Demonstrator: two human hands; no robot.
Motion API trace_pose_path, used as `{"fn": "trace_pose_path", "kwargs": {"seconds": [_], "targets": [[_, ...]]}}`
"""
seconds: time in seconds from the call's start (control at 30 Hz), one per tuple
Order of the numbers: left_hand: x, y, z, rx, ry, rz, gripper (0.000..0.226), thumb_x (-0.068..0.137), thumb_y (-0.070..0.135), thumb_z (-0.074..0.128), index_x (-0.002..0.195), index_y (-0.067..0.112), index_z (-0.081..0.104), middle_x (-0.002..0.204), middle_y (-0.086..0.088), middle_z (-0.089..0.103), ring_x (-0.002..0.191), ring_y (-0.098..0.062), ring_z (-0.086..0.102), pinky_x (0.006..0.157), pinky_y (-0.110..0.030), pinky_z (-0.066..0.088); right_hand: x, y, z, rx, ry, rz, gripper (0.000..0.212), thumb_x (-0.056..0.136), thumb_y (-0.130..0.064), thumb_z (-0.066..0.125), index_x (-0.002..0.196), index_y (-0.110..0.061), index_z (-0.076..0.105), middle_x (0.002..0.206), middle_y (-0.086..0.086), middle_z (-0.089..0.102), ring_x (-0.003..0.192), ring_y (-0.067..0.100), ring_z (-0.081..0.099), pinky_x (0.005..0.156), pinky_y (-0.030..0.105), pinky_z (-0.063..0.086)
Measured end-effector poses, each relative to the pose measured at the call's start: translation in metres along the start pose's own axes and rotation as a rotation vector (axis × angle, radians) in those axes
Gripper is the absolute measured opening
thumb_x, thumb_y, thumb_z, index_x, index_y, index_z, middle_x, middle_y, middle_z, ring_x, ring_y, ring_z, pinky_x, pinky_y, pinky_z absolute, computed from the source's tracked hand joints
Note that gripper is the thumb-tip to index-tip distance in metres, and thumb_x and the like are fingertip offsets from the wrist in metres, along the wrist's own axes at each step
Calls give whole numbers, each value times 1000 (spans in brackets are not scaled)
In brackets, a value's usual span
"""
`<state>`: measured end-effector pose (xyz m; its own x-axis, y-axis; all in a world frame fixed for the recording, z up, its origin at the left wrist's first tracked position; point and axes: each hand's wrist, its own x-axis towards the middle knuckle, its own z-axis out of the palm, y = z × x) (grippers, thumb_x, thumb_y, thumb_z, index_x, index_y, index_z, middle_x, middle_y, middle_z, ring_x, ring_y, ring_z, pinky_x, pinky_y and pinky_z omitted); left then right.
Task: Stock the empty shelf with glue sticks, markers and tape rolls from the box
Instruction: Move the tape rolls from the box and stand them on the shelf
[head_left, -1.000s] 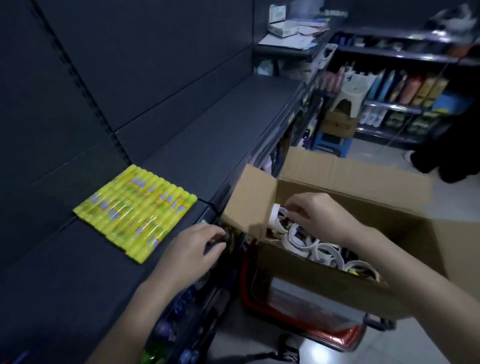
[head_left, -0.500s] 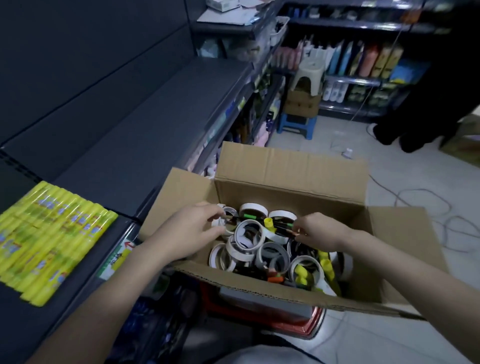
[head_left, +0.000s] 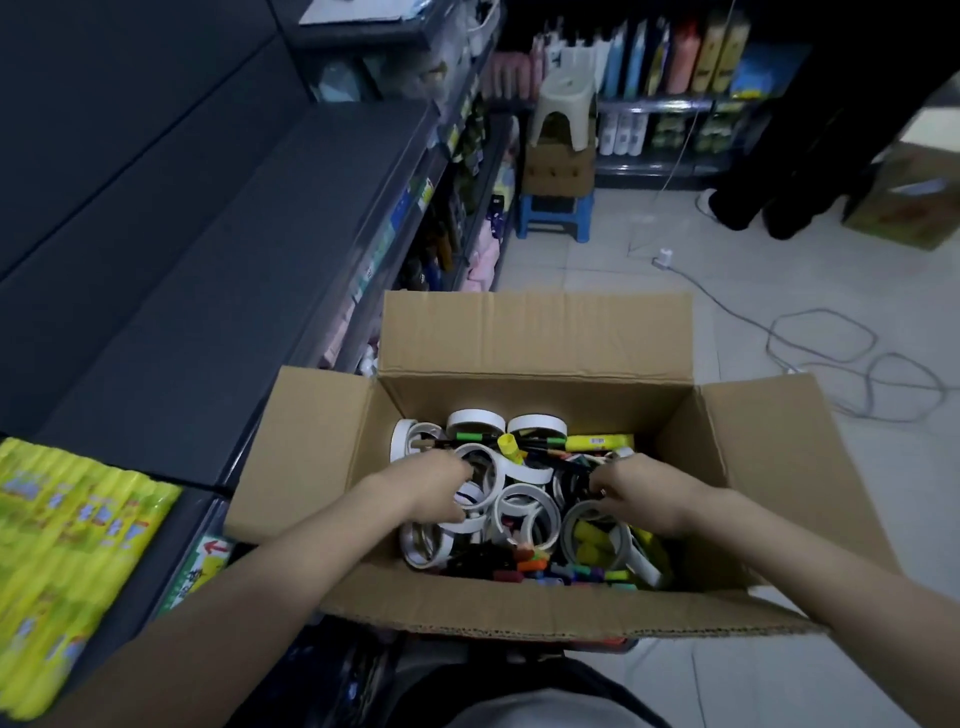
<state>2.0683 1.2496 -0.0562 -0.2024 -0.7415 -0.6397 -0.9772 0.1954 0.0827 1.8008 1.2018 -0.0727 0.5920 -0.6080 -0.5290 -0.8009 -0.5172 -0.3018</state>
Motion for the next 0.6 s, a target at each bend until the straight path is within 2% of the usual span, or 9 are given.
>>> {"fn": "trace_pose_path", "kwargs": {"seconds": [0.07,0.13,0.27,0.4,0.53,0.57,0.6], "targets": [[17,-2,13,43,-32,24,43,82,32,66,116,8,54,117,-11,59,106,-29,57,85,-42,51,-5,4,0,20,-1,24,28,95,-38,51,102,-12,61,97,8,64,83,19,47,71,37,46],[29,-4,25,64,-74,35,50,81,33,70,119,10,50,120,-9,56,108,-28,55,85,-40,50,-8,7,-2,47,-1,44,27,95,-36,52,108,-14,61,102,7,65,88,21,55,75,37,48],[43,-5,46,8,-140,33,61,76,30,76,125,12,45,126,-9,53,112,-28,54,87,-37,47,-9,14,-1,104,1,78,28,94,-32,54,114,-14,61,101,5,65,88,20,58,75,32,47],[49,-4,61,162,-53,89,48,81,21,69,121,10,46,124,-10,54,109,-30,56,87,-38,44,-4,15,0,146,-35,96,28,94,-30,55,116,-14,61,106,7,66,94,22,60,79,33,48],[49,-9,62,165,51,75,30,82,18,60,111,13,53,112,-5,60,107,-25,57,108,-44,26,6,10,-2,166,-71,103,28,94,-29,54,116,-12,62,107,8,66,95,22,60,80,36,50],[48,-11,62,117,62,67,26,81,20,60,105,13,53,105,-6,62,101,-26,58,105,-42,31,11,8,-2,159,-73,98,28,94,-28,54,115,-11,62,106,9,66,95,22,60,80,35,49],[45,-13,58,63,66,55,24,81,21,59,102,12,51,101,-7,62,96,-28,58,95,-39,38,15,6,-2,151,-71,88,27,94,-26,54,113,-9,63,105,9,67,94,23,60,78,35,47]]}}
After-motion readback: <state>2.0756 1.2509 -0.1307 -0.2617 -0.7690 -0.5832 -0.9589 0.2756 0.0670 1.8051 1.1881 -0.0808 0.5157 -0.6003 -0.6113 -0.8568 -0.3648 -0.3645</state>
